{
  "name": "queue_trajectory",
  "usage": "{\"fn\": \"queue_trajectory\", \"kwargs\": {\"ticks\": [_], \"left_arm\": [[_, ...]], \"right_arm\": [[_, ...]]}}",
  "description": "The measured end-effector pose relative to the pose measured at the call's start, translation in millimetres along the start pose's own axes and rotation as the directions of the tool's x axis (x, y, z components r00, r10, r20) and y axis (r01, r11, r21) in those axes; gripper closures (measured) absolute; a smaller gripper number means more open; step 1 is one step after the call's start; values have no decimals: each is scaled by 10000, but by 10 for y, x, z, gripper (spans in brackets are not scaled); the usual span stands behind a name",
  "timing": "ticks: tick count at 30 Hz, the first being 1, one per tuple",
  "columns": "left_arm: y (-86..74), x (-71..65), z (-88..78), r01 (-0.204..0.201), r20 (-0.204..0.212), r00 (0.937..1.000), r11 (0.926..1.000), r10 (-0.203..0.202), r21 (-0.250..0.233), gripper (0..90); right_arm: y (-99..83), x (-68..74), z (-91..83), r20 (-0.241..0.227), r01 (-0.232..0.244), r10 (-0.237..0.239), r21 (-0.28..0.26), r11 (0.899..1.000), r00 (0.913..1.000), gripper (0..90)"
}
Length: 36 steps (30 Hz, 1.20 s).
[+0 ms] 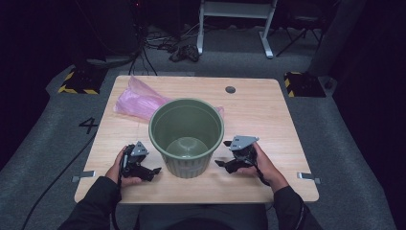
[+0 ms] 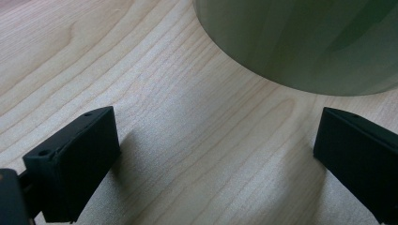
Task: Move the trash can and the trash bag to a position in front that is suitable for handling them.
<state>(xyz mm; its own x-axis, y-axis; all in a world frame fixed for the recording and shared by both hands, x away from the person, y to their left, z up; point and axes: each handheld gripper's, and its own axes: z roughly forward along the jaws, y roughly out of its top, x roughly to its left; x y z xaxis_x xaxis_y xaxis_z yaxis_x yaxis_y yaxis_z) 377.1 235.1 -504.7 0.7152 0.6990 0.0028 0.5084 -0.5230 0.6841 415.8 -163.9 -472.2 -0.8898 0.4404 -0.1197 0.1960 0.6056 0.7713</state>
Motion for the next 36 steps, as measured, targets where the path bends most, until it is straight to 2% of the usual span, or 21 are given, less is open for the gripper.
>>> {"fn": "queue_trajectory", "kwargs": {"ticks": [2,5,8,11,15,18,25,27,30,33,36], "left_arm": [[0,0,0,0,-4,10000,10000,0,-3,4],[1,1,-1,-23,-21,10000,10000,23,3,4],[0,-2,0,13,-4,10000,10000,-13,0,4],[0,-2,0,17,-4,10000,10000,-17,-2,4],[0,-1,0,11,-3,10000,10000,-11,0,4],[0,-2,0,12,-3,10000,10000,-12,0,4],[-1,-3,0,23,-12,10000,10000,-23,-5,4],[-1,-3,0,23,-11,10000,10000,-23,-4,4],[-1,-3,0,24,-11,10000,10000,-24,-4,4],[-1,-4,0,31,-15,10000,10000,-31,-6,4],[0,-17,1,57,-45,10000,10000,-57,-17,4]], "right_arm": [[-19,-42,-9,72,-172,172,15,9999,9998,198],[-44,-187,-49,662,-652,650,3,9979,9957,221],[-26,-371,-98,748,-1169,1203,-478,9920,9899,231],[21,-524,-51,1013,-1228,1260,-380,9917,9868,239],[108,-644,73,915,-1355,1391,-447,9898,9860,245],[152,-723,174,1034,-1540,1588,-536,9866,9819,241],[231,-788,364,586,-1930,1972,-708,9786,9786,237],[254,-795,434,669,-1919,1955,-570,9798,9784,244],[266,-804,528,606,-2133,2161,-499,9757,9745,253],[280,-802,619,625,-2245,2267,-407,9736,9719,290],[285,-781,711,890,-2066,2057,5,9784,9746,381]]}}
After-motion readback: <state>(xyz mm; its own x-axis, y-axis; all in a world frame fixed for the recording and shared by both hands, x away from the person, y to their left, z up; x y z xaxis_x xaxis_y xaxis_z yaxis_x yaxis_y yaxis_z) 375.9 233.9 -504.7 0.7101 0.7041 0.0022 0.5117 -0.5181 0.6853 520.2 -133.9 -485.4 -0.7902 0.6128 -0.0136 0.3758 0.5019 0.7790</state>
